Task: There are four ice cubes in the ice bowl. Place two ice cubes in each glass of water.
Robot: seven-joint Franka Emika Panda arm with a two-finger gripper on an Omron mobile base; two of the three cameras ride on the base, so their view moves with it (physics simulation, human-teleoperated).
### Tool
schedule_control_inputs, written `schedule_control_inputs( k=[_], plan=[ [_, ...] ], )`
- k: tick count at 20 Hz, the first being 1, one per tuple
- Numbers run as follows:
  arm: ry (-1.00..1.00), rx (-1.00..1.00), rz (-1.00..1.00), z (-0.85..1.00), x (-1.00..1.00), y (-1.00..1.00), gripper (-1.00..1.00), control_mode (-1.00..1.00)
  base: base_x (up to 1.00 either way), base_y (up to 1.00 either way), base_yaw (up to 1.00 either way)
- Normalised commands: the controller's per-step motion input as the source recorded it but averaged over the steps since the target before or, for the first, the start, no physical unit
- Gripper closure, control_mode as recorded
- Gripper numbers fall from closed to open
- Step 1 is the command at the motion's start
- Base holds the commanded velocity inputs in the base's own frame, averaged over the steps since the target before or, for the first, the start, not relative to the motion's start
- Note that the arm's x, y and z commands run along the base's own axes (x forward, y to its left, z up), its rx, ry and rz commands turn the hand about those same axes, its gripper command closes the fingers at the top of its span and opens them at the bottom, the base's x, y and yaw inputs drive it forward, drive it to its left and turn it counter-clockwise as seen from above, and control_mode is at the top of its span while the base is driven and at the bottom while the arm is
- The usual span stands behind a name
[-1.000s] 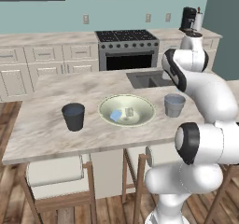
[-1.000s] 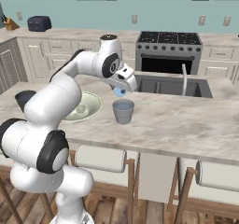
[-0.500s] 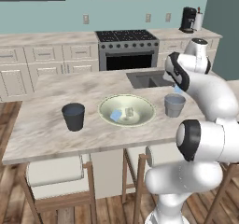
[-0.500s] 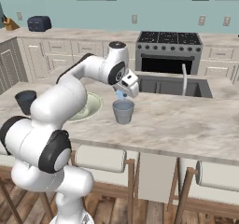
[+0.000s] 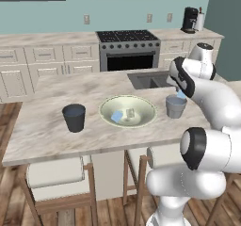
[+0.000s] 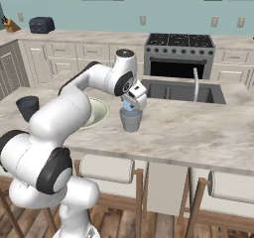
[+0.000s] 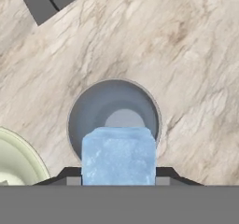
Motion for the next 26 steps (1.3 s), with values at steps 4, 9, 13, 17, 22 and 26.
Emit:
schedule_control_inputs(
  k=[4,9,13,17,22,26],
  plan=[
    [0.0,0.03,-0.03,-0.23,0.22,0.0,1.0,-1.0,0.0,0.0,0.0],
    [0.0,0.0,-0.02,-0.13,0.0,0.0,1.0,-1.0,0.0,0.0,0.0],
    [0.0,0.0,-0.02,-0.01,0.0,0.0,1.0,-1.0,0.0,0.0,0.0],
    [0.0,0.01,-0.01,0.0,0.05,0.0,1.0,-1.0,0.0,0.0,0.0],
    [0.0,0.03,-0.02,-0.02,0.07,0.0,-1.0,-1.0,0.0,0.0,0.0],
    [0.0,0.04,-0.01,-0.02,0.14,0.0,-1.0,-1.0,0.0,0.0,0.0]
  ],
)
